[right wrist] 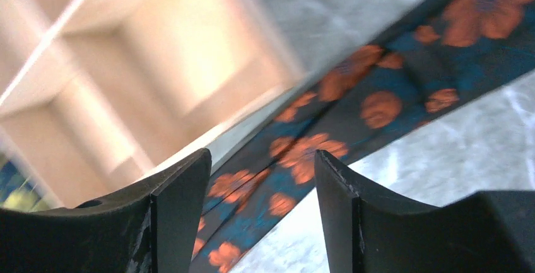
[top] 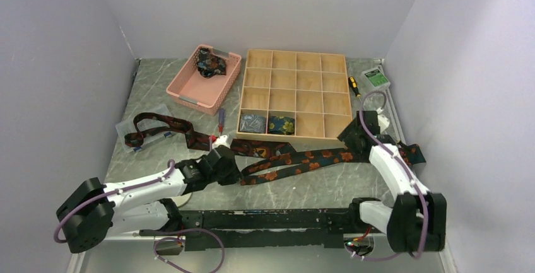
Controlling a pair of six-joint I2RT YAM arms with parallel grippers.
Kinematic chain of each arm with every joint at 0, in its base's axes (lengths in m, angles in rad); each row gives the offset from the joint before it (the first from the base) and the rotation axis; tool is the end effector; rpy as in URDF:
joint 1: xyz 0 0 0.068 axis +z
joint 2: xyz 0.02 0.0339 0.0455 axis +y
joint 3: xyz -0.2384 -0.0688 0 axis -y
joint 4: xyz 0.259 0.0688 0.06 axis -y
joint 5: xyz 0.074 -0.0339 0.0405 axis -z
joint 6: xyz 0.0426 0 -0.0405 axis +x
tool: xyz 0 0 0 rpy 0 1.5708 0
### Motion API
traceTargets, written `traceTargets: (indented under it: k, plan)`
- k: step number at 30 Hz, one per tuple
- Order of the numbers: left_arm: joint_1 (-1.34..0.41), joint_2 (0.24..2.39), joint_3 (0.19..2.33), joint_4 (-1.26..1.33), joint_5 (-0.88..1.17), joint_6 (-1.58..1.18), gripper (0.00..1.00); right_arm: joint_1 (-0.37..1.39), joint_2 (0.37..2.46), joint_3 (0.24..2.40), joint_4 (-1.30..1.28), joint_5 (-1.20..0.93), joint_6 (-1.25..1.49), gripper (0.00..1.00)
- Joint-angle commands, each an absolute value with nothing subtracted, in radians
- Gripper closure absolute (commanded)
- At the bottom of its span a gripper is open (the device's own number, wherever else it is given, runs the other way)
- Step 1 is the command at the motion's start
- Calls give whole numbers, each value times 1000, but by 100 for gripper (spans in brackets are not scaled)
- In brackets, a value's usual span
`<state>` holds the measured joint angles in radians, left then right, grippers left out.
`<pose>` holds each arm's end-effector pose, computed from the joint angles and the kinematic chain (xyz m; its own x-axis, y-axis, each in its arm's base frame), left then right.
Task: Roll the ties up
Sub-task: Roll the tie at the center of the board.
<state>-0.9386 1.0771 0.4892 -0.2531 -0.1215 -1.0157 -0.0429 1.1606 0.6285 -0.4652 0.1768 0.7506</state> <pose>0.1421 -0.1852 0.1430 -0.8721 -0.2370 -0.4281 0.0226 0.8545 -0.5190 0.2409 -0.0178 0.1550 -0.5199 0.6944 -0.4975 0.6730 0.6917 0.2620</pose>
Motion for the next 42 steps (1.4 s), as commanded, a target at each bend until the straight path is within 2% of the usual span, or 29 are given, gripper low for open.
traceTargets:
  k: [1, 5, 12, 16, 20, 23, 26, 32, 37, 42]
  plan:
    - [-865, 1089, 396, -160, -113, -1085, 97, 102, 1027, 668, -469, 165, 690, 33]
    - [-784, 1099, 333, -118, -76, -1142, 97, 304, 991, 613, -386, 39, 654, 32]
    - [-767, 1036, 325, -181, -92, -1148, 97, 665, 1072, 525, -229, 90, 650, 39]
    - [-765, 989, 336, -284, -138, -1145, 93, 819, 1148, 550, -180, 143, 596, 39]
    - [-765, 957, 333, -334, -169, -1163, 83, 875, 1247, 627, -211, 221, 547, 38]
    - [-764, 950, 346, -373, -175, -1162, 61, 911, 1302, 679, -248, 283, 501, 38]
    - [-764, 937, 382, -424, -172, -1143, 51, 943, 1337, 706, -271, 321, 472, 37]
    - [-765, 854, 450, -542, -251, -1093, 48, 970, 1397, 724, -233, 307, 443, 40]
    - [-765, 843, 445, -531, -269, -1052, 50, 987, 1450, 737, -229, 308, 427, 48]
    - [-765, 870, 436, -495, -243, -1056, 51, 992, 1471, 743, -233, 298, 426, 48]
